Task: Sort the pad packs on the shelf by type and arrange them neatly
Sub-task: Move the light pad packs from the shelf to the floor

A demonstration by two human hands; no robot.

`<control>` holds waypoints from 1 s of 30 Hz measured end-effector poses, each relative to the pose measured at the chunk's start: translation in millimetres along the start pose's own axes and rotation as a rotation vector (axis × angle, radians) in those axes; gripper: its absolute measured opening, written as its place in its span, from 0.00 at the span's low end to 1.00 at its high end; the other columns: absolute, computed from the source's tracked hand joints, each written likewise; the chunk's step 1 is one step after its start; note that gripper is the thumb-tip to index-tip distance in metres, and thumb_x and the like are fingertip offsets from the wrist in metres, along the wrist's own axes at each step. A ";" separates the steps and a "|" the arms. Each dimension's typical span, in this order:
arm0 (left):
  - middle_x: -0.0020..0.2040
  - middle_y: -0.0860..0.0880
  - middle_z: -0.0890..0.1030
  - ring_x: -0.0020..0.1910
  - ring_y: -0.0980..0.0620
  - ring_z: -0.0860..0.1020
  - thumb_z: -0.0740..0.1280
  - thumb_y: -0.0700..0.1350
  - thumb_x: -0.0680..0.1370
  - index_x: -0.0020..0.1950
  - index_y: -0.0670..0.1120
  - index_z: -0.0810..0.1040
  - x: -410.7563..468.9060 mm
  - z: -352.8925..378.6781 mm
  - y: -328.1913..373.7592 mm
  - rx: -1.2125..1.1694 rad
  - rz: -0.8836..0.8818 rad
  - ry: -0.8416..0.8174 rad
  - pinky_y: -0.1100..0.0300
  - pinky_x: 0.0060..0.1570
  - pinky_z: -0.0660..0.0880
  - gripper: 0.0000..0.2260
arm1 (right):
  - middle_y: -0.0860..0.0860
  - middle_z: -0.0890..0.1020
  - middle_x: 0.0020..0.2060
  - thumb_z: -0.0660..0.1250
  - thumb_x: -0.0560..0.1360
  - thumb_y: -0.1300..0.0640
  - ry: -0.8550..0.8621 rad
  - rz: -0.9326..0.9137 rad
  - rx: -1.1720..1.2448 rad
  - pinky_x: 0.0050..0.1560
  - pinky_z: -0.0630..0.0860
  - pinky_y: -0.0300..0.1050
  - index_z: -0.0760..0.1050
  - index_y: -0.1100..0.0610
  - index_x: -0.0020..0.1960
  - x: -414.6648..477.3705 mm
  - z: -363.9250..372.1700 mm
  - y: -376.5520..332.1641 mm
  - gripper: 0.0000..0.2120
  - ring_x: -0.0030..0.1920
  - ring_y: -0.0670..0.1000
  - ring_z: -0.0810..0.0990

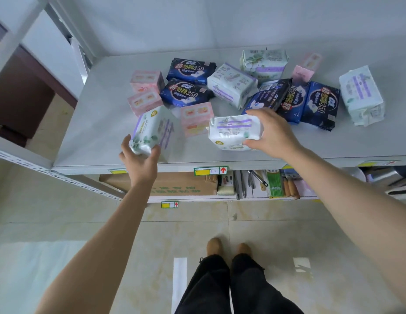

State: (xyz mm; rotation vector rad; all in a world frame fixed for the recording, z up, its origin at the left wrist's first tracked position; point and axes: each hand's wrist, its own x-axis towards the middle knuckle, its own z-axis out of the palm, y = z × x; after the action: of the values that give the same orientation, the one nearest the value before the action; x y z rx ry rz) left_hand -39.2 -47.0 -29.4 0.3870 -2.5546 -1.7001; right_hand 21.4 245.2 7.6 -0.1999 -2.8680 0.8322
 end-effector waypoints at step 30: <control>0.54 0.48 0.80 0.45 0.50 0.81 0.57 0.57 0.77 0.62 0.52 0.74 -229.8 -197.0 -101.8 -0.684 -0.500 -0.388 0.57 0.41 0.72 0.17 | 0.57 0.82 0.49 0.73 0.69 0.56 0.231 0.815 1.260 0.53 0.78 0.57 0.75 0.59 0.55 -311.0 79.2 -74.5 0.16 0.48 0.57 0.82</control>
State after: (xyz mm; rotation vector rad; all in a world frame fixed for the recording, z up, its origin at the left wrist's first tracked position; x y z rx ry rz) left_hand 236.5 -208.1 -22.3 0.7371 -1.9570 -2.9224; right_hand 305.7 89.2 -51.0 -1.1534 -1.4945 2.2830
